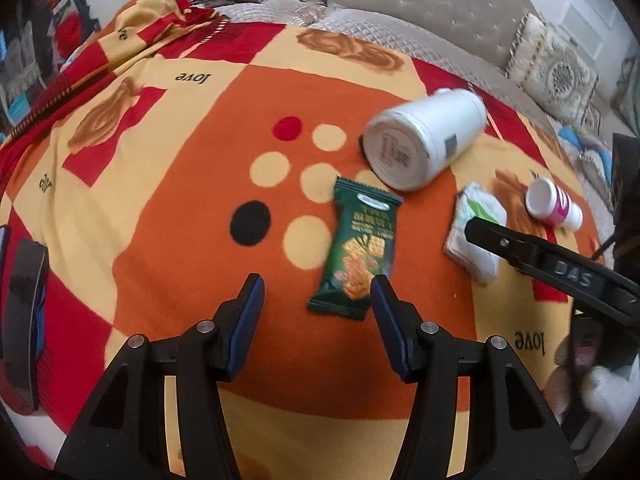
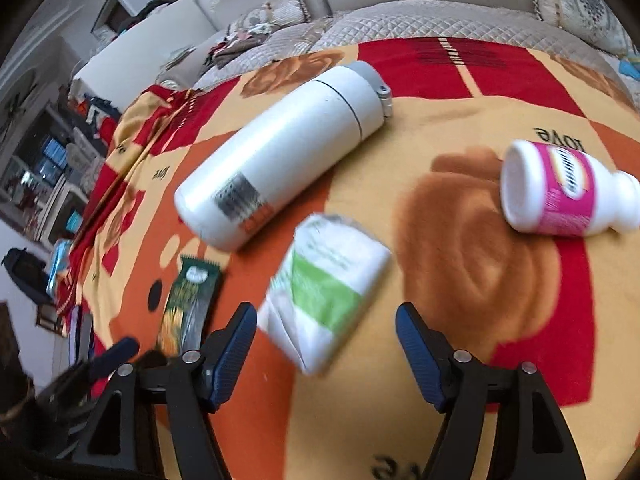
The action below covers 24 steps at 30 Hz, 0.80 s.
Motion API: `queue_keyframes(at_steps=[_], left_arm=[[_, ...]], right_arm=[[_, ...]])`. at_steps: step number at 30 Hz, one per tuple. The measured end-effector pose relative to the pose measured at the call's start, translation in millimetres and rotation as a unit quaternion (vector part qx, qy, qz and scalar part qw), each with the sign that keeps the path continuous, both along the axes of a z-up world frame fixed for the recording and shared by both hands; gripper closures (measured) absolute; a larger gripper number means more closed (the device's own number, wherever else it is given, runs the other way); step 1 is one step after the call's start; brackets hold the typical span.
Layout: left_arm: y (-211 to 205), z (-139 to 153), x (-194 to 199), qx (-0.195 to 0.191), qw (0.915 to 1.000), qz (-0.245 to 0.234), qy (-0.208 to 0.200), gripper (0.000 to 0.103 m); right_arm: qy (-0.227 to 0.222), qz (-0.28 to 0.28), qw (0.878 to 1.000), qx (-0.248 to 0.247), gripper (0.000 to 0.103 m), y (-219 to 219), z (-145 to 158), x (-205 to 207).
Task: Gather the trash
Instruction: 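Grasp the green cracker packet with the left tool while the right tool grasps the white-green tissue pack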
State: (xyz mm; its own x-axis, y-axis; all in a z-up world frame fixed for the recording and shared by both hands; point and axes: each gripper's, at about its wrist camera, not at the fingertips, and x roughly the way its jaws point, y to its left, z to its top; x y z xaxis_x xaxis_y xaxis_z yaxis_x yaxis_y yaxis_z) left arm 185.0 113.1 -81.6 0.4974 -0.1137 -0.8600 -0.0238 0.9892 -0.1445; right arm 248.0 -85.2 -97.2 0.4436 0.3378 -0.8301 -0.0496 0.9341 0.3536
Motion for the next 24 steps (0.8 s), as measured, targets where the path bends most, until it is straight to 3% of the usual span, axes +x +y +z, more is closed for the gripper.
queue_keyframes(at_steps=[10,13,17,24], left_arm=[[0.1,-4.6,3.5,-0.006,1.0,0.001,0.006,0.049],[-0.7,-5.3,2.5,-0.005,1.0,0.0,0.005,0.049],[-2.0,-5.8,4.6,-0.01,0.9999,-0.002,0.006,0.049],[-12.7,-7.5,17.5,-0.007,0.9999,-0.014,0.003,0.043]], right_arm=[[-0.018,0.001,0.998,-0.06,0.032,15.6,-1.6,18.9],[-0.024,0.028,0.996,-0.08,0.044,16.0,-1.8,15.2],[-0.022,0.059,0.995,-0.074,0.051,-0.3,-1.1,0.6],[-0.01,0.088,0.994,-0.071,0.048,-25.3,-0.1,-29.2]])
